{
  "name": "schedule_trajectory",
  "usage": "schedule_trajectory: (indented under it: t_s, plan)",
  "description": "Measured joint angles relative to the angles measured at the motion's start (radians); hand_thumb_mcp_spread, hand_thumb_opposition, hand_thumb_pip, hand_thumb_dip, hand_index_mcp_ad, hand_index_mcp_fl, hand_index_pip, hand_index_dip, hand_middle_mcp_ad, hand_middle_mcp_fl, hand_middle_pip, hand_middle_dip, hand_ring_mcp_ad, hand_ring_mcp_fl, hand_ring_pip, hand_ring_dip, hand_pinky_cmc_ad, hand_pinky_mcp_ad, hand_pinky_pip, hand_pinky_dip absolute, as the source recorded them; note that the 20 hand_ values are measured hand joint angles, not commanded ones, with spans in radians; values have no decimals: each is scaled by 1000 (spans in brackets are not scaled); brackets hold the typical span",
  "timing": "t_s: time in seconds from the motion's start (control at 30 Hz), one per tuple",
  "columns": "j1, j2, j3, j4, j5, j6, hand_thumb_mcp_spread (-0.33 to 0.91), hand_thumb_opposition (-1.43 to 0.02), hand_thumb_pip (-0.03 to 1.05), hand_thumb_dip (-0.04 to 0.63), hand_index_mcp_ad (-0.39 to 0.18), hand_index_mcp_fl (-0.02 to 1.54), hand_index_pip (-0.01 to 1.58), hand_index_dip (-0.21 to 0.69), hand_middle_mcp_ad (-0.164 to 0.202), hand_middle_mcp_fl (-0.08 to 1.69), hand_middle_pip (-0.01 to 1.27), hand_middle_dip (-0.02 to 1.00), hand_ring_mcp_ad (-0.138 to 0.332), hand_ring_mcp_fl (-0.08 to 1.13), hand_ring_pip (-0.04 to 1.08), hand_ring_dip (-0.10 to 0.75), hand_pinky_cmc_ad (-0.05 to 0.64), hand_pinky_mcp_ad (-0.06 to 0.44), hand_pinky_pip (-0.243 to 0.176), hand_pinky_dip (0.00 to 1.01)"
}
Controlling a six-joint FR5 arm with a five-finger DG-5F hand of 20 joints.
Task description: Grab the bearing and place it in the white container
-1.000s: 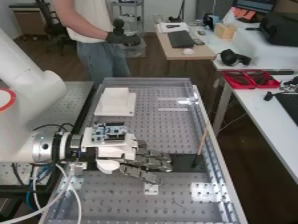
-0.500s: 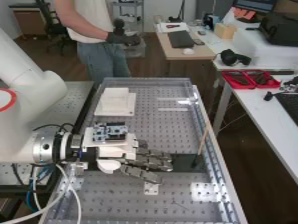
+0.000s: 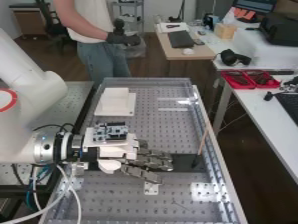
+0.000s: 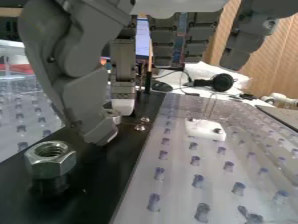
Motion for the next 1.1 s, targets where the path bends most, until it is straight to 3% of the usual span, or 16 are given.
schedule_trajectory:
  t_s: [1.1]
  plan:
    - [7,-4,7,-3,-7,-3,463,-913,656,326,-105,202,1438,164,80,5,131,190,117,0,99,82,328,281,-59,182]
